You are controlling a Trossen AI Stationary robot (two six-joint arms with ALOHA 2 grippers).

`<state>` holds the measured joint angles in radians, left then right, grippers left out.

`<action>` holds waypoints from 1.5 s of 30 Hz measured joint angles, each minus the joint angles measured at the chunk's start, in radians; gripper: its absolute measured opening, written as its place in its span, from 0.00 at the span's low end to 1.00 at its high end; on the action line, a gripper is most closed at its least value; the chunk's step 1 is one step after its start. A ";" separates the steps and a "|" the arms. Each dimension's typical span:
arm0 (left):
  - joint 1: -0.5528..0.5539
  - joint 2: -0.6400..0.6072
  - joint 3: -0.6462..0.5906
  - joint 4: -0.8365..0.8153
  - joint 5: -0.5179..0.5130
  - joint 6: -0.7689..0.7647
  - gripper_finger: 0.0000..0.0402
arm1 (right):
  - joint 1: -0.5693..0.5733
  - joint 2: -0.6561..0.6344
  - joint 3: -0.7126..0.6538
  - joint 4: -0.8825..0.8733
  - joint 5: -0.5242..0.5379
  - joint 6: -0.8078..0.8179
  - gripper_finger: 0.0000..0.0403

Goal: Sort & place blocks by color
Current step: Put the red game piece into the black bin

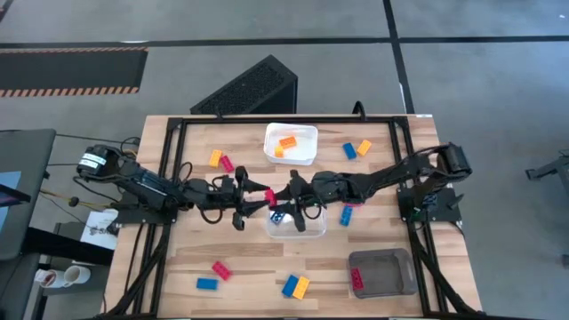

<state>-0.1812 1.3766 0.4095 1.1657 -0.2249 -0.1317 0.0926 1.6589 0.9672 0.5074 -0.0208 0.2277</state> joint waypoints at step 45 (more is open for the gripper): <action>-0.084 -0.134 0.000 -0.192 0.003 -0.117 0.77 | 0.865 -0.184 -0.001 -1.270 0.109 1.440 0.68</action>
<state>-0.2653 1.2430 0.4095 0.9733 -0.2214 -0.2489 0.9577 1.4747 0.9657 -0.7622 0.0886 1.6676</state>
